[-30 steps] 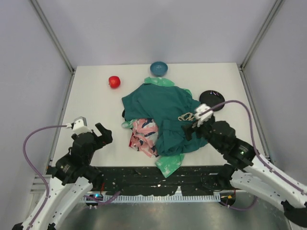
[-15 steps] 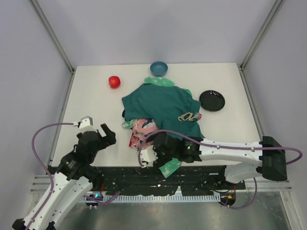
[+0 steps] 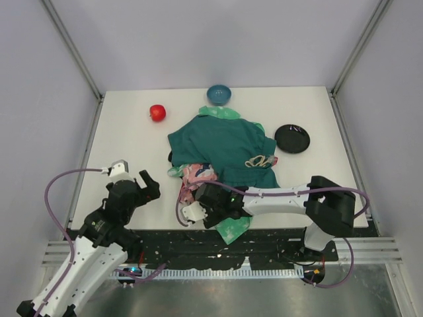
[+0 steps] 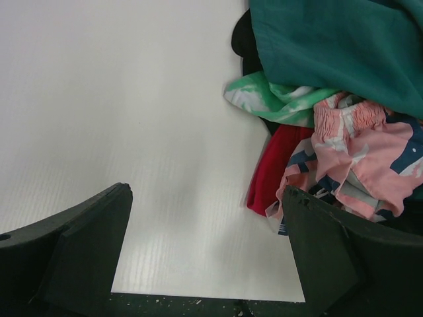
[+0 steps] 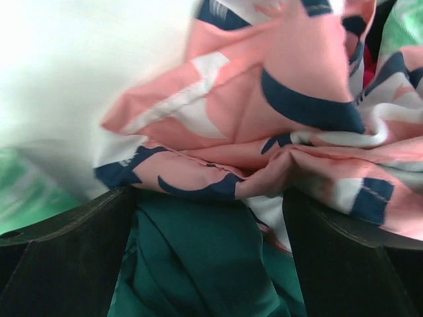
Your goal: Pick out a specific cloth from the pile
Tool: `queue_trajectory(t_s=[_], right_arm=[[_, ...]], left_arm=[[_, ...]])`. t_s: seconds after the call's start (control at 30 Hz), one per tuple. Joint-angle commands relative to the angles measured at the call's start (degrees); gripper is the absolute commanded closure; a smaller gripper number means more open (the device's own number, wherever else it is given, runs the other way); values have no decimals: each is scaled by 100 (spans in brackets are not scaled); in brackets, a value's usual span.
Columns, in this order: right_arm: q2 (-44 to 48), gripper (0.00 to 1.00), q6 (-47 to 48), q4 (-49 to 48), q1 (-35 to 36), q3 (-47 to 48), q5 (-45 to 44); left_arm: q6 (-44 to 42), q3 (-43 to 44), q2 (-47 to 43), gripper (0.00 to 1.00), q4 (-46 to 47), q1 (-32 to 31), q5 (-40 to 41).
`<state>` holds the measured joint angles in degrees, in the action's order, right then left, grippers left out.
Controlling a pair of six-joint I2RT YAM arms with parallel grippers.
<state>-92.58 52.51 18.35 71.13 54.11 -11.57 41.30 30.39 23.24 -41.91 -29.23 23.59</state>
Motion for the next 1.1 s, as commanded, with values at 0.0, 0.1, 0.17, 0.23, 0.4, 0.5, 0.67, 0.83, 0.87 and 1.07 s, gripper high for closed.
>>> queue_trajectory(t_s=[0.0,0.1,0.17,0.23,0.4,0.5,0.67,0.83,0.87,1.07], right_arm=[[-470,5,23,-833,-468,30,-161],[-875,5,-65,-903,-565,91,-109],[-1148,4,-179,-825,-583,170,23],[-1324,3,-293,-493,-592,345,233],[-1123,65,-320,-873,-539,146,-202],[-597,89,-373,-2183,-513,-198,-941],[72,95,65,-4090,-311,-217,-2574],[617,94,276,-5207,-311,65,-3131],[661,94,408,-5314,-328,161,-3323],[1048,94,-142,-4852,-1039,662,-3273]], left_arm=[[-52,19,-162,0,201,-3,128],[-43,2,-224,0,183,5,224],[-25,11,-250,0,157,5,233],[-25,45,-285,0,113,5,198],[-8,-7,-461,0,139,5,198],[10,-51,-558,0,148,5,251],[27,-86,-576,0,227,5,268],[203,-112,-418,0,253,5,278],[238,-95,-382,0,271,5,242],[405,-209,-110,0,622,5,128]])
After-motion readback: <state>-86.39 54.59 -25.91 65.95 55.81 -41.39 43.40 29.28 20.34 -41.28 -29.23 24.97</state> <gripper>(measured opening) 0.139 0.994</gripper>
